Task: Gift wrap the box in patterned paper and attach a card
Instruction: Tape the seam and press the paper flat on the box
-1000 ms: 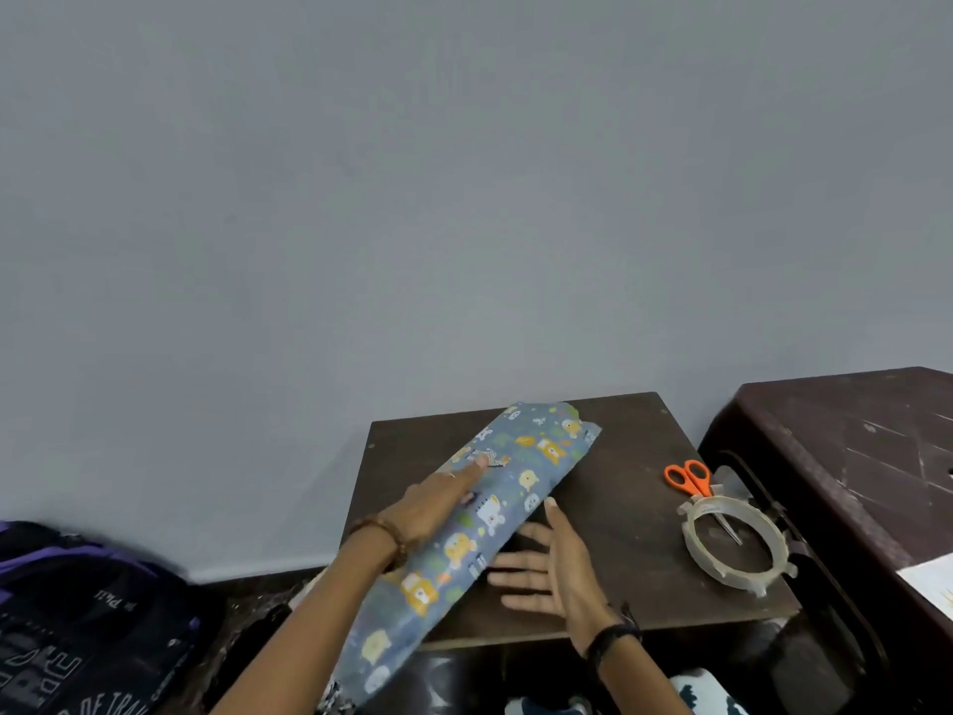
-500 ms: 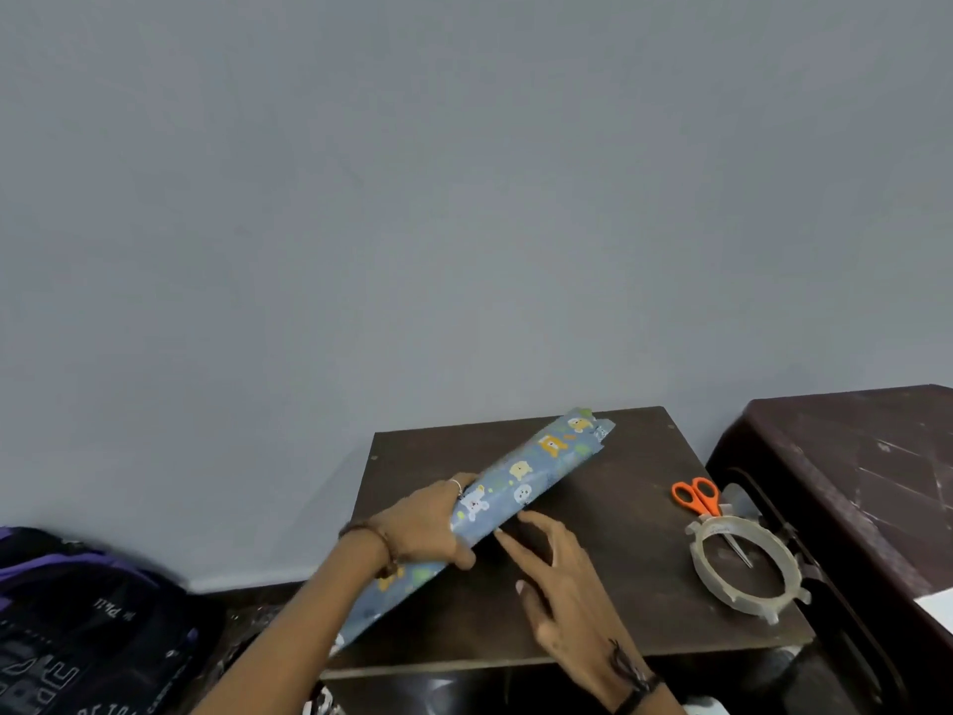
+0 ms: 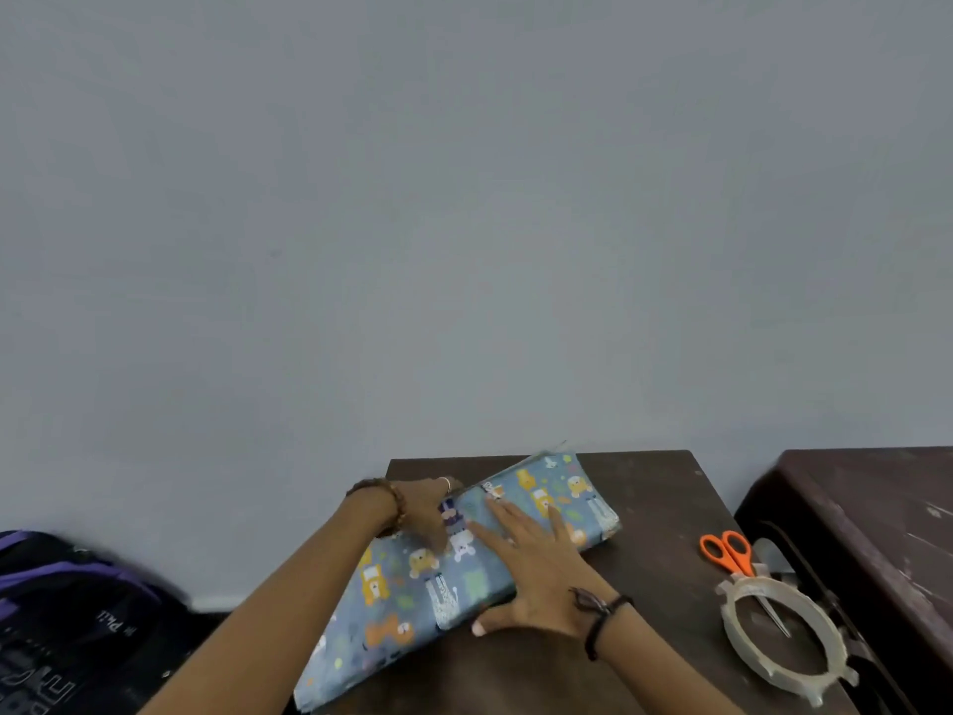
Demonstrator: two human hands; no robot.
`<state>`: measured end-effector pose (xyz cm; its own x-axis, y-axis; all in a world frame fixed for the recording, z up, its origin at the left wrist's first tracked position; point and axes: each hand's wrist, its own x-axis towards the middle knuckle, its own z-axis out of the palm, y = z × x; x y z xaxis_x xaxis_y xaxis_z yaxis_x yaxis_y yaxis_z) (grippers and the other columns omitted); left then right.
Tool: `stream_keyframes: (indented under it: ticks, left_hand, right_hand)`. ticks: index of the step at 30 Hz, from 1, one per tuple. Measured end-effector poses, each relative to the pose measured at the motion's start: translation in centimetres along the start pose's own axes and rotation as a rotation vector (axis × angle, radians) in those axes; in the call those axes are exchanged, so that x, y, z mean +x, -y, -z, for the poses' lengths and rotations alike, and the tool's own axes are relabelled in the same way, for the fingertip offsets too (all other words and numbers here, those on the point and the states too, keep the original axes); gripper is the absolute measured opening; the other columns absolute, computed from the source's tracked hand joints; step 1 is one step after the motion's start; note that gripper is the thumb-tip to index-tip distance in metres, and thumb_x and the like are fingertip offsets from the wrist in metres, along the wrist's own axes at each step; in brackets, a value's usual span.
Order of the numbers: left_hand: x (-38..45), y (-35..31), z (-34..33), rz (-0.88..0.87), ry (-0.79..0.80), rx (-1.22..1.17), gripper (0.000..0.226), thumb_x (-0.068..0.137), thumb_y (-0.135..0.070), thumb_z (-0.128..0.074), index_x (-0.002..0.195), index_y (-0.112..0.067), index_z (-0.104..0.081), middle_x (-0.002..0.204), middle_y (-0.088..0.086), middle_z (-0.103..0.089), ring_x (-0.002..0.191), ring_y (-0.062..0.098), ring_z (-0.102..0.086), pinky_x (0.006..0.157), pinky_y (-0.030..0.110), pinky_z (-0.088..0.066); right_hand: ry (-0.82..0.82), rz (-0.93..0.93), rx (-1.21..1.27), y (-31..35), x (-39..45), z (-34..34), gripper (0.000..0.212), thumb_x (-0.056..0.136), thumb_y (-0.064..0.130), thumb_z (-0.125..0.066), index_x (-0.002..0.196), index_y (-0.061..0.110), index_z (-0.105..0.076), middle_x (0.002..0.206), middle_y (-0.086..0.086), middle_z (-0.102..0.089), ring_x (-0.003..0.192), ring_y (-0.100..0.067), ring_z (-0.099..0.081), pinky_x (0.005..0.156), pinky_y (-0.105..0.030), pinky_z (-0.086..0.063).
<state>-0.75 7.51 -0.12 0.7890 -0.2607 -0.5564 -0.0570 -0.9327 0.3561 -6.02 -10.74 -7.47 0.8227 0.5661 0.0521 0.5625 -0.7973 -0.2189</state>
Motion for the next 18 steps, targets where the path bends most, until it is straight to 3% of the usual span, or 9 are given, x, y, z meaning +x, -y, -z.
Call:
stream_keyframes:
  ticks: [2, 3, 5, 6, 8, 10, 13, 15, 18]
  left_hand:
    - [1.0, 0.6, -1.3, 0.018, -0.020, 0.045, 0.079, 0.085, -0.023, -0.065, 0.146, -0.013, -0.017, 0.148, 0.011, -0.027, 0.130, 0.030, -0.038, 0.105, 0.041, -0.038]
    - [1.4, 1.0, -2.1, 0.036, -0.041, 0.028, 0.073, 0.089, -0.023, -0.058, 0.147, -0.012, -0.015, 0.149, 0.012, -0.024, 0.131, 0.031, -0.037, 0.106, 0.041, -0.036]
    - [2.0, 1.7, -3.6, 0.027, -0.165, -0.072, 0.069, 0.094, -0.024, -0.048, 0.148, -0.013, -0.006, 0.152, 0.013, -0.020, 0.135, 0.030, -0.031, 0.110, 0.041, -0.030]
    - [2.4, 2.1, -4.4, 0.003, -0.247, -0.109, 0.069, 0.096, -0.026, -0.044, 0.149, -0.016, -0.001, 0.153, 0.010, -0.020, 0.137, 0.028, -0.029, 0.112, 0.042, -0.025]
    - [2.6, 2.5, -5.8, 0.027, -0.387, -0.037, 0.064, 0.099, -0.034, -0.034, 0.149, -0.021, 0.002, 0.150, 0.003, -0.028, 0.137, 0.023, -0.030, 0.115, 0.046, -0.016]
    - [2.5, 2.3, -6.9, 0.024, -0.516, 0.025, 0.055, 0.100, -0.036, -0.027, 0.149, -0.021, -0.006, 0.144, 0.001, -0.036, 0.134, 0.020, -0.034, 0.115, 0.046, -0.013]
    - [2.9, 2.3, -7.1, -0.067, -0.660, -0.066, 0.039, 0.100, -0.031, -0.029, 0.138, -0.023, -0.036, 0.128, -0.001, -0.046, 0.119, 0.018, -0.048, 0.106, 0.042, -0.032]
    - [3.4, 2.3, -6.7, -0.182, -0.615, -0.306, 0.021, 0.098, -0.025, -0.042, 0.114, -0.031, -0.054, 0.106, -0.003, -0.055, 0.102, 0.016, -0.057, 0.094, 0.042, -0.043]
    - [3.6, 1.9, -6.7, -0.330, -0.497, -0.432, 0.019, 0.090, -0.019, -0.058, 0.096, -0.037, -0.055, 0.086, -0.002, -0.055, 0.083, 0.012, -0.056, 0.087, 0.037, -0.047]
  right_hand:
    - [0.006, 0.025, -0.076, -0.4, 0.4, -1.1, 0.113, 0.053, 0.091, -0.033, 0.142, 0.039, 0.013, 0.154, 0.004, 0.011, 0.137, -0.015, 0.020, 0.108, -0.051, 0.022]
    - [-0.043, 0.023, -0.125, -0.5, 0.4, -1.6, 0.110, 0.058, 0.090, -0.034, 0.142, 0.036, 0.012, 0.155, 0.001, -0.005, 0.142, -0.019, 0.001, 0.109, -0.052, 0.016]
    - [-0.049, -0.069, -0.122, -0.4, 0.3, -2.3, 0.105, 0.061, 0.085, -0.029, 0.148, 0.028, -0.013, 0.141, 0.003, -0.047, 0.130, -0.014, -0.043, 0.106, -0.049, -0.004]
    - [-0.092, -0.081, -0.106, 0.0, 0.3, -2.3, 0.096, 0.063, 0.081, -0.029, 0.141, 0.027, -0.030, 0.131, 0.006, -0.056, 0.122, -0.010, -0.052, 0.104, -0.048, -0.010]
    - [-0.164, -0.051, -0.110, 0.5, 0.2, -2.4, 0.072, 0.069, 0.072, -0.031, 0.120, 0.024, -0.049, 0.122, 0.006, -0.063, 0.114, -0.009, -0.058, 0.101, -0.050, -0.026]
    - [-0.250, -0.044, -0.158, 0.6, 0.1, -2.4, 0.063, 0.073, 0.067, -0.031, 0.107, 0.025, -0.063, 0.115, 0.004, -0.067, 0.107, -0.010, -0.062, 0.090, -0.052, -0.046]
    - [-0.360, -0.054, -0.229, 0.5, -0.4, -2.5, 0.060, 0.075, 0.068, -0.031, 0.096, 0.027, -0.069, 0.106, 0.006, -0.069, 0.098, -0.010, -0.066, 0.078, -0.052, -0.053]
    - [-0.398, -0.054, -0.238, 0.6, -1.2, -2.6, 0.059, 0.072, 0.072, -0.033, 0.090, 0.029, -0.069, 0.098, 0.009, -0.069, 0.088, -0.010, -0.066, 0.078, -0.049, -0.054]
    - [-0.493, -0.048, -0.241, 0.7, -3.0, -2.8, 0.056, 0.066, 0.075, -0.036, 0.082, 0.030, -0.066, 0.088, 0.011, -0.066, 0.078, -0.010, -0.062, 0.084, -0.044, -0.050]
